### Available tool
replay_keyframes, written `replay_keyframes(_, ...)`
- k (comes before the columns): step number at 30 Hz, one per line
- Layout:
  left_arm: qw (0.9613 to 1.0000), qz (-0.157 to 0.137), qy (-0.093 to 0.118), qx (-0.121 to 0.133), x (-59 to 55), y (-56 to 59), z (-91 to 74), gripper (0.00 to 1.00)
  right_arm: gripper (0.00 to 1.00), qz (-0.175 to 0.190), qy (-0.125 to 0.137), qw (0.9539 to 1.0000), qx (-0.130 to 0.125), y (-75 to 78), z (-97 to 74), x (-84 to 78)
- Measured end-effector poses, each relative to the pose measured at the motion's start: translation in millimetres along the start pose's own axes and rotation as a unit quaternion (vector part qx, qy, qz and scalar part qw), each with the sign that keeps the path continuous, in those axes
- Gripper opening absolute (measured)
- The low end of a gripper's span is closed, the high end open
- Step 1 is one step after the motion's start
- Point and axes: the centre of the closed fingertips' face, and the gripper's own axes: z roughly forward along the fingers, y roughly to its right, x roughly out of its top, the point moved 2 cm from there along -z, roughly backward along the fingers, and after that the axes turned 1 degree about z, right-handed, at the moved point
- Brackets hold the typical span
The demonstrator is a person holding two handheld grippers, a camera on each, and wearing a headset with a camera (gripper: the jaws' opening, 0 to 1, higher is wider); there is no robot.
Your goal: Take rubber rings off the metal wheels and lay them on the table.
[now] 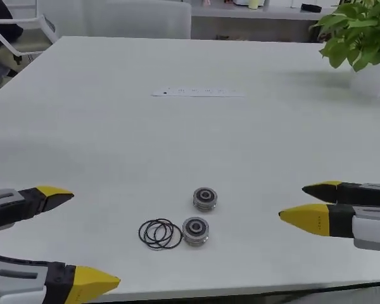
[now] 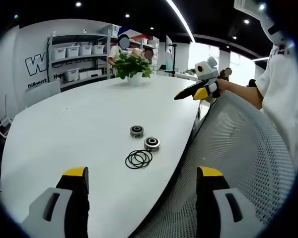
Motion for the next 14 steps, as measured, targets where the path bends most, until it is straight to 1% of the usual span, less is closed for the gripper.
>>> replay_keyframes(6, 0.9999, -0.010, 0.005, -0.002, 0.6, 0.3, -0.4, 0.89, 0.66, 0.015, -0.028, 0.9994, -0.012, 1.2, 5.8, -17.4)
replay_keyframes(9, 0.9998, -0.017, 0.008, -0.003, 0.7, 0.3, -0.8, 0.89, 0.67, 0.018, -0.037, 0.9991, -0.013, 0.3, 8.6, -24.1)
replay_keyframes(14, 0.9997, -0.024, 0.005, -0.005, -1.1, 0.9, -0.7, 0.89, 0.69, 0.022, -0.054, 0.9982, -0.015, -1.6, 13.0, -34.0)
